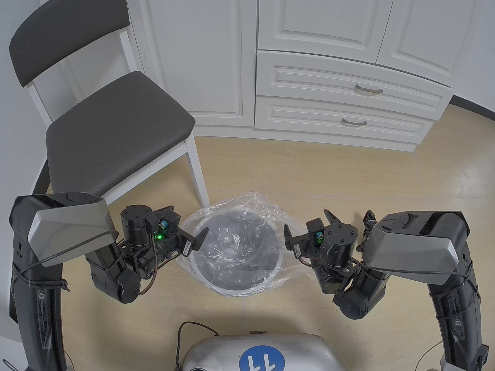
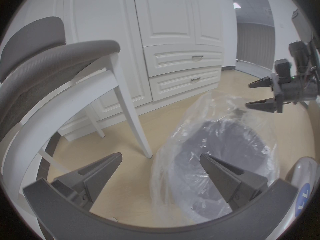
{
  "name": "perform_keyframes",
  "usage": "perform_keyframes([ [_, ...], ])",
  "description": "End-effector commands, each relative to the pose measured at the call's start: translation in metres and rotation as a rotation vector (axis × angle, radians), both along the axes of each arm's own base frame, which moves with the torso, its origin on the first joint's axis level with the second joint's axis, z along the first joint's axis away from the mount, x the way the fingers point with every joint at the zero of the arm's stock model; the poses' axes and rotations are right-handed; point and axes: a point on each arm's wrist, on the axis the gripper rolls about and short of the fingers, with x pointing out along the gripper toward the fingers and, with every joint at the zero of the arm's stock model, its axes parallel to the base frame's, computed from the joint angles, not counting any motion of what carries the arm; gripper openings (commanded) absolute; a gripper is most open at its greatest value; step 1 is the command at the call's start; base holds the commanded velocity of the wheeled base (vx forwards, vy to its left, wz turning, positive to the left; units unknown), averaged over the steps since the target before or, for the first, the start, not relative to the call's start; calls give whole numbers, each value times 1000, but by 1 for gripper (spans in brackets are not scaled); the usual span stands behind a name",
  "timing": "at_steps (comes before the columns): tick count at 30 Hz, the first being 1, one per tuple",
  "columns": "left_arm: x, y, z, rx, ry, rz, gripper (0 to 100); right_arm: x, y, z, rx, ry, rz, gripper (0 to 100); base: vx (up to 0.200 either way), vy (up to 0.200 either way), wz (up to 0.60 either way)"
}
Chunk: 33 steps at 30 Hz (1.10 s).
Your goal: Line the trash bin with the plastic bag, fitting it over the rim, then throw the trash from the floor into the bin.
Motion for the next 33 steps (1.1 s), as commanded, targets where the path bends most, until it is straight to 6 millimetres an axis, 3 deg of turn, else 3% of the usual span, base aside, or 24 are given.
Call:
perform_keyframes([
  [1,-6,2,12,-11,-14,-16,100,1,2,2,14,-19,0,100,0,0,0],
  [10,25,13,-6,-10,0,113,100,14,-1,-6,22,-30,-24,100,0,0,0],
  [21,53,5,0,-115,-16,246,100,47,-9,-22,57,-77,-78,100,0,0,0],
  [33,64,6,-11,-123,-18,256,100,64,4,-26,166,-138,-69,100,0,0,0],
])
